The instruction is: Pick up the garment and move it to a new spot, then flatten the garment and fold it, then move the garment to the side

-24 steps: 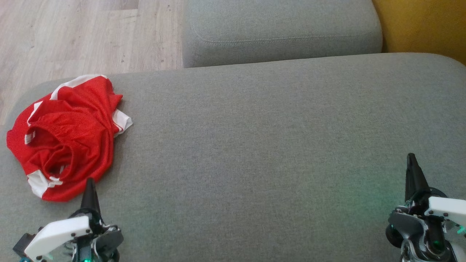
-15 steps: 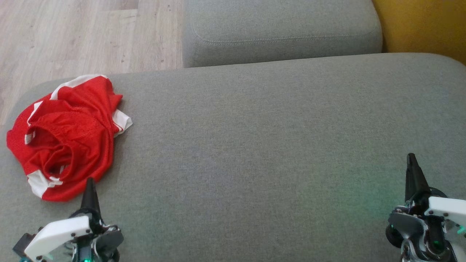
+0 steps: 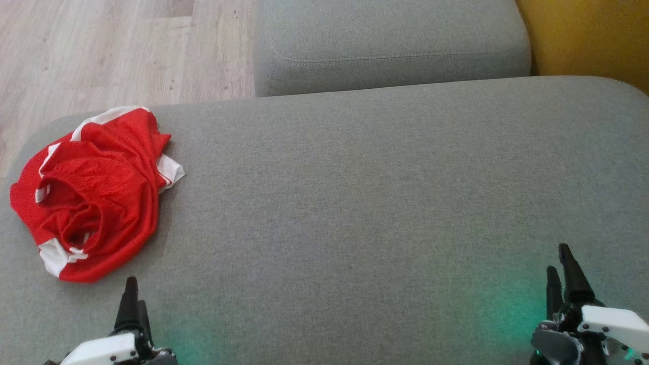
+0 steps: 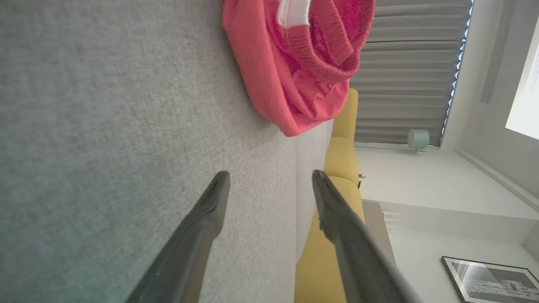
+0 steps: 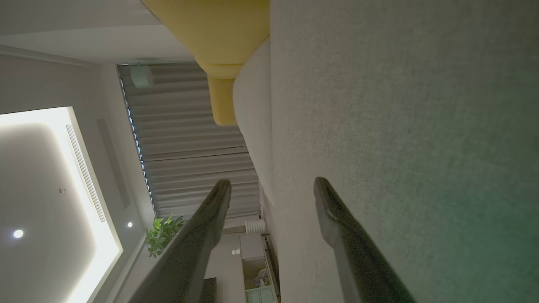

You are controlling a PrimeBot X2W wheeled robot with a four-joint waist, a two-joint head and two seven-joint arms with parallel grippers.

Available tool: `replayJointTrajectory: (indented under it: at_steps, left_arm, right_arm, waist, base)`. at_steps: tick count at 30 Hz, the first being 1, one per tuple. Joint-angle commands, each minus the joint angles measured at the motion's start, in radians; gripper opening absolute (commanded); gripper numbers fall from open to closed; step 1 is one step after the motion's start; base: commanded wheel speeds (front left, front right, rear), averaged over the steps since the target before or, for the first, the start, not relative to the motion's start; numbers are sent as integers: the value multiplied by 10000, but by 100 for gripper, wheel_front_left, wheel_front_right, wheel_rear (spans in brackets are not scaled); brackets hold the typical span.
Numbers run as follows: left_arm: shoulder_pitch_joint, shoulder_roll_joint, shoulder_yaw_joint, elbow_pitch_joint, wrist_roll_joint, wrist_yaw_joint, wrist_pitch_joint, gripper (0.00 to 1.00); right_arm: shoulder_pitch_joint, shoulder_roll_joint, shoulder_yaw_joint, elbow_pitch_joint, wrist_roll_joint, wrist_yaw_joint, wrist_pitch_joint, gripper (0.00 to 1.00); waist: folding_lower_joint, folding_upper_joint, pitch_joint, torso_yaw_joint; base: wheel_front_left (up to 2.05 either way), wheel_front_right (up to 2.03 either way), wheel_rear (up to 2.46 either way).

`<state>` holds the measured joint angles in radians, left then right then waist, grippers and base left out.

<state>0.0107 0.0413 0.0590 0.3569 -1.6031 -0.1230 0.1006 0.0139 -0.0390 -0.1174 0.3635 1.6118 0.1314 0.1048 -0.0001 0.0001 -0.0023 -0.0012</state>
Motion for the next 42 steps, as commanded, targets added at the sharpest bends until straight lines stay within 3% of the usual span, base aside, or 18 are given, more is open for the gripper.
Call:
replayJointTrajectory:
  at_steps: [1, 9, 23, 42]
  left_arm:
    - [-429, 26, -80, -349, 63, -5, -76, 100]
    - [-358, 30, -144, -419, 744, -3, -315, 100]
    - [-203, 38, -428, -938, 3132, 425, -730, 100]
    - [48, 48, -930, -1365, 5546, 809, -1295, 100]
  right_arm:
    - [-437, -31, 120, -388, -8, 0, -94, 100]
    - [-510, -57, 514, -293, -634, -1, -380, 100]
    - [-385, -46, 664, -595, -3142, -2, -793, 100]
    - [-229, -59, 1272, -805, -5696, -3, -1354, 100]
  waist:
    - [1, -1, -16, -5]
    - [1, -1, -114, -31]
    - [1, -1, -265, -4]
    - [1, -1, -531, -32]
  base:
    - [0, 0, 0]
    - [0, 0, 0]
    - [0, 0, 0]
    - [0, 0, 0]
